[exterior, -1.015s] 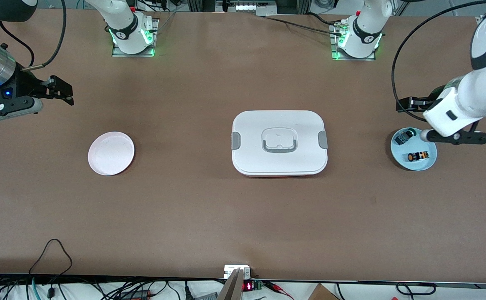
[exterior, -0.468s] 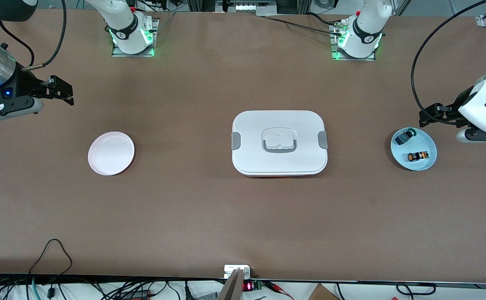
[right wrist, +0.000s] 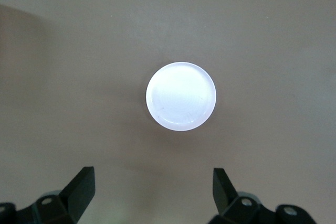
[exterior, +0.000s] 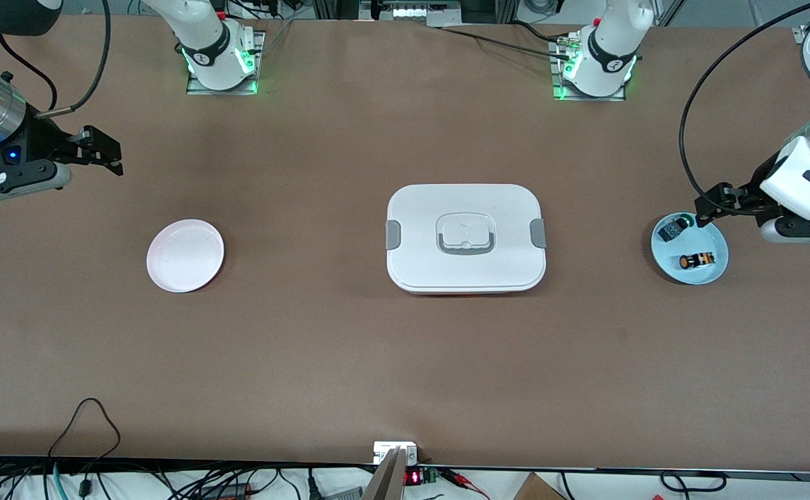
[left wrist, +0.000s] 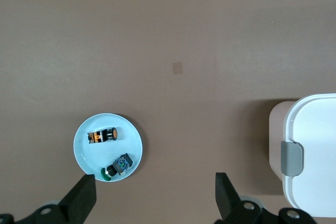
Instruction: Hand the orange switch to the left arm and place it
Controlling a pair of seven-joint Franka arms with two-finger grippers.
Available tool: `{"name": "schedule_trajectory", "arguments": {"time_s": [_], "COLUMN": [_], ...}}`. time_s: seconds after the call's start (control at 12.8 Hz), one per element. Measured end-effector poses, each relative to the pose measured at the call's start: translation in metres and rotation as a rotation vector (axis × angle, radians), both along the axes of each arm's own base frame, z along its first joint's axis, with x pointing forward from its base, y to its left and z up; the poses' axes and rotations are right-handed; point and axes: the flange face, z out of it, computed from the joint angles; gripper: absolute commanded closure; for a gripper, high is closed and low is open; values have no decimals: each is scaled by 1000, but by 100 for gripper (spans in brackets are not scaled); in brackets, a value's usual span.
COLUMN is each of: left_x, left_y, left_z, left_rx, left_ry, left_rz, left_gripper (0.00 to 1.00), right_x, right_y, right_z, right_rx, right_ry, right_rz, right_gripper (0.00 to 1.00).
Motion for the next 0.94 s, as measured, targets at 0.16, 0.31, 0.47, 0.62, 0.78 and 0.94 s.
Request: {"name": "schedule_trajectory", "arguments": {"time_s": [0.16, 0.31, 0.47, 0.62, 0.78, 0.94], "left_x": [-4, -17, -33, -46, -48, -44], "left_y": [-1, -2, -4, 3, 9, 14], "left_z": [2, 0, -3, -5, -6, -2], "left_rx": [0, 1, 2, 4, 4, 3], "left_ry": [-2, 11, 26, 69, 83, 73], "left_rz": [7, 9, 15, 34, 47, 56], "left_gripper": [0, 0, 0, 0, 0, 0], "right_x": [0, 0, 0, 0, 0, 0], "right_y": [0, 0, 0, 0, 0, 0], "right_z": [0, 0, 0, 0, 0, 0], "right_rx": [0, 0, 0, 0, 0, 0], "right_ry": [0, 0, -1, -1, -1, -1], "right_rz": [0, 0, 0, 0, 0, -1], "right_gripper": [0, 0, 0, 0, 0, 0]}}
